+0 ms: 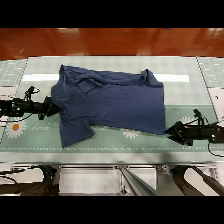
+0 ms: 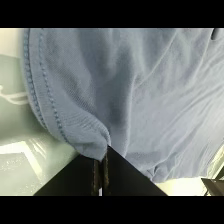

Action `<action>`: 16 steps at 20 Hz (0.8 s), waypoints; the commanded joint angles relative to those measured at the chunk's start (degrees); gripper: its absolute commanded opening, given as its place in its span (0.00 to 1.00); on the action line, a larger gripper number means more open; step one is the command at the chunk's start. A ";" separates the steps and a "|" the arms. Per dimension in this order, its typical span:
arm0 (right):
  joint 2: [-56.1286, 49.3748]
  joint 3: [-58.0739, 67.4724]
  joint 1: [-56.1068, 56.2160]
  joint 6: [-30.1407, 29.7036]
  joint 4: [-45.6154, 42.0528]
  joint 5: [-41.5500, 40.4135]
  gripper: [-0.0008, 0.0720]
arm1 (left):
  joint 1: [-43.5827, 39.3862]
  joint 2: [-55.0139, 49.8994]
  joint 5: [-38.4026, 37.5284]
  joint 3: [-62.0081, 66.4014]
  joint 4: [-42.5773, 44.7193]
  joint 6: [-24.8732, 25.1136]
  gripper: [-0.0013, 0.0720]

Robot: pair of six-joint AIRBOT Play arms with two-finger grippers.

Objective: Fold the shirts.

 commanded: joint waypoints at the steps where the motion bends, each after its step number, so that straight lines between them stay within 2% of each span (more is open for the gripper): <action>1: -4.70 0.02 5.09 0.13 6.73 -8.20 0.58 | -0.02 -0.04 -0.04 0.07 0.00 0.13 0.04; 4: -9.68 2.84 9.16 -0.79 12.13 -10.51 0.55 | -0.02 -0.04 0.11 0.07 0.00 0.13 0.04; 5: -10.69 4.24 10.56 -1.44 13.33 -10.80 0.42 | -0.02 -0.04 0.11 0.07 0.00 0.13 0.04; 7: -11.32 6.95 13.35 -3.28 13.70 -10.69 0.05 | 0.00 -0.02 0.07 0.07 -0.02 0.13 0.04; 10: -11.23 12.59 16.02 -4.07 12.94 -6.71 0.04 | 0.00 1.25 -0.66 0.70 -0.31 0.20 0.04; 13: -7.69 23.37 16.17 -2.78 11.74 -3.93 0.04 | 0.13 6.08 -3.45 6.67 -3.15 0.35 0.04; 16: -2.62 41.00 16.20 1.27 7.37 -3.76 0.04 | 0.09 14.10 -4.61 17.57 -12.31 0.15 0.04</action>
